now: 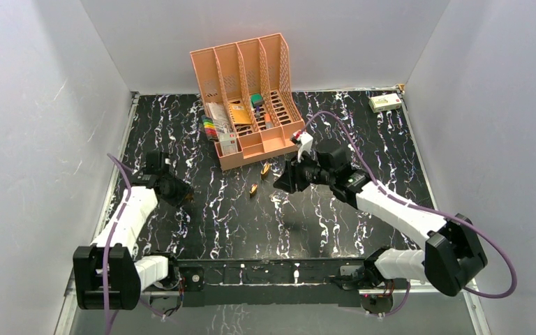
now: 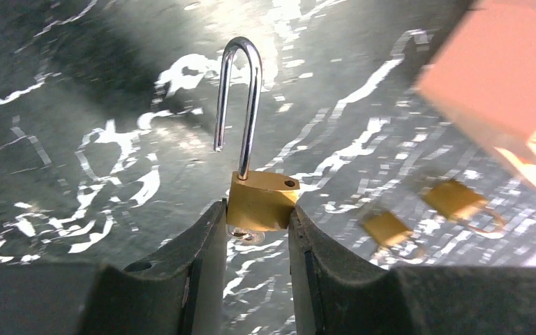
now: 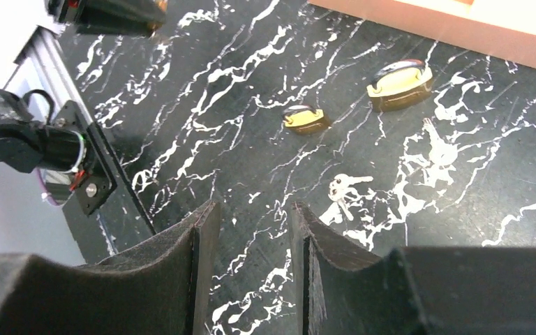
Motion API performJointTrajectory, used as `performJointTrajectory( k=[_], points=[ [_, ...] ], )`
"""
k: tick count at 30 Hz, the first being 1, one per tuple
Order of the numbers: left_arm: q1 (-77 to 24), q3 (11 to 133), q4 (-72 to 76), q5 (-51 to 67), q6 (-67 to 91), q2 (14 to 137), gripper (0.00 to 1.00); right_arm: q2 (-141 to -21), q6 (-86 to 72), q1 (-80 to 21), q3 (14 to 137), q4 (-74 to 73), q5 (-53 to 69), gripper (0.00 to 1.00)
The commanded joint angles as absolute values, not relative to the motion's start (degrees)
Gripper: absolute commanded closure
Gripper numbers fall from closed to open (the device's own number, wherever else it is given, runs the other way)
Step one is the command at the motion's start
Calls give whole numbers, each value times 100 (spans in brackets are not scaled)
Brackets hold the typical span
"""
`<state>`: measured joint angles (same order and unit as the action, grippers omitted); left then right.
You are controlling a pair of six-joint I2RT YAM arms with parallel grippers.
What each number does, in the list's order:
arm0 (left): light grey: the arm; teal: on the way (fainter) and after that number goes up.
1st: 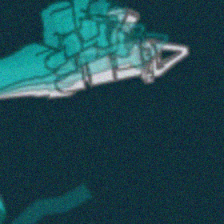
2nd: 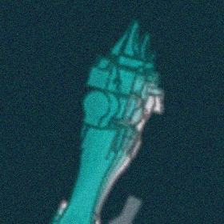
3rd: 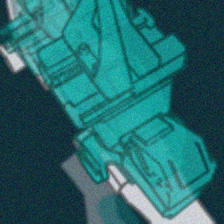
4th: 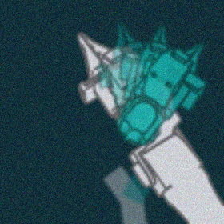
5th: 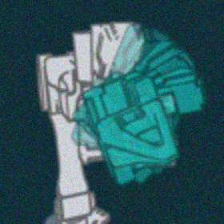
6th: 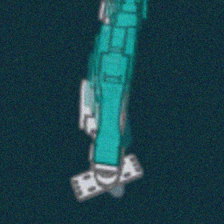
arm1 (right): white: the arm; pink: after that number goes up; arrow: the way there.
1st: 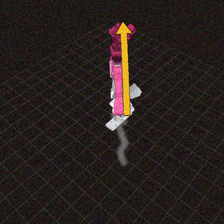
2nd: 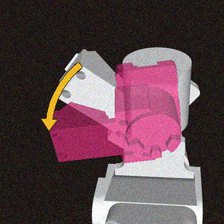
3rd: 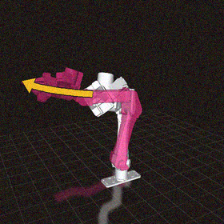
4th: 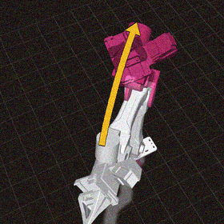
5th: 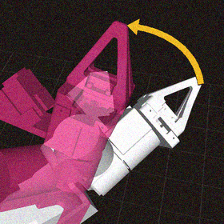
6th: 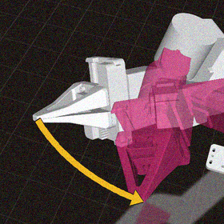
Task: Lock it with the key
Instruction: Pick up the lock from the center of the board.
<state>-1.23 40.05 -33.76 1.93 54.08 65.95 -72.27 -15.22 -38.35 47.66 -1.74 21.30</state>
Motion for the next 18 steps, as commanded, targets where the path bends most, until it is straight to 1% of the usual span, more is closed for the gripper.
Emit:
performJointTrajectory(
  k=[1, 3, 6, 9, 14, 18],
  points=[
    [-123, 4381, -2995, 688, 5681, 6118, 100, -6710, -2238, -3970, 4199, 1645, 2502, 50],
    [-120, 4381, -2723, 834, 5994, 5942, 100, -6706, -2410, -4157, 4039, 2248, 2448, 49],
    [-157, 4408, -2336, 1007, 6364, 5791, 100, -6917, -2344, -4664, 4117, 2675, 2070, 48],
    [-311, 4558, -2189, 910, 6526, 5739, 100, -7250, -2403, -5063, 4185, 3460, 2024, 47],
    [-636, 4720, -1837, 974, 6831, 5671, 100, -8002, -2653, -5306, 4365, 4624, 2044, 46],
    [-1053, 5025, -1740, 918, 6842, 5801, 100, -8598, -2664, -5513, 4700, 5181, 1879, 45]
  ],
)
